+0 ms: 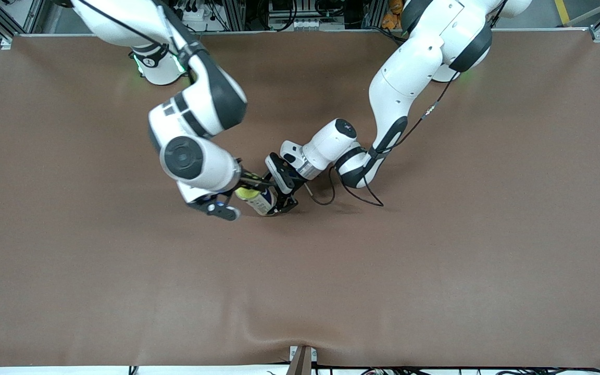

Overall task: Insert tennis ball vertically with right arm
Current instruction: 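Release the ball into the can and withdraw the right gripper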

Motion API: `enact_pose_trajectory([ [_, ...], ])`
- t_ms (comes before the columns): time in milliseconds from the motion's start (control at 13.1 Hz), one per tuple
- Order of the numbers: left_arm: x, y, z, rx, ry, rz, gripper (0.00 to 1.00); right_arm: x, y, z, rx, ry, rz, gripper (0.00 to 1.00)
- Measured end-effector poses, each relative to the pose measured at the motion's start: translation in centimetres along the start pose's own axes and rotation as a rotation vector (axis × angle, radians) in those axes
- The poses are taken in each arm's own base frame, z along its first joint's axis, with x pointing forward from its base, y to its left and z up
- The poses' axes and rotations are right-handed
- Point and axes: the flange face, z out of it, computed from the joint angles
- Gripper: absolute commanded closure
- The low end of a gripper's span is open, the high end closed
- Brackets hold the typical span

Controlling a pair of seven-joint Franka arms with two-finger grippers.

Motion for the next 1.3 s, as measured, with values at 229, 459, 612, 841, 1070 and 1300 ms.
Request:
enact_pose_trajectory([
  [229, -0.1, -0.1, 0.0, 0.001, 0.001, -0.002, 0.24, 4.2, 8.4, -6.2, 0.029, 0.000, -0.037, 0.00],
  [459, -0.4, -0.3, -0.1, 0.002, -0.002, -0.005, 0.24, 5.3, 14.9, -10.9, 0.047, -0.003, -0.049, 0.00],
  [612, -0.5, -0.4, -0.1, 0.003, -0.004, -0.006, 0.24, 4.5, 15.1, -11.1, 0.043, -0.006, -0.060, 0.00],
  [841, -0.6, -0.4, -0.1, 0.003, -0.005, -0.006, 0.23, 2.9, 14.1, -10.6, -0.015, 0.012, -0.113, 0.00],
  [1070, -0.6, -0.4, -0.1, 0.003, -0.007, -0.007, 0.19, 3.1, 15.3, -11.6, -0.045, 0.046, -0.186, 0.00],
  [1300, -0.8, -0.5, -0.1, 0.005, -0.010, -0.007, 0.18, 3.2, 19.2, -13.1, -0.022, 0.111, -0.262, 0.00],
])
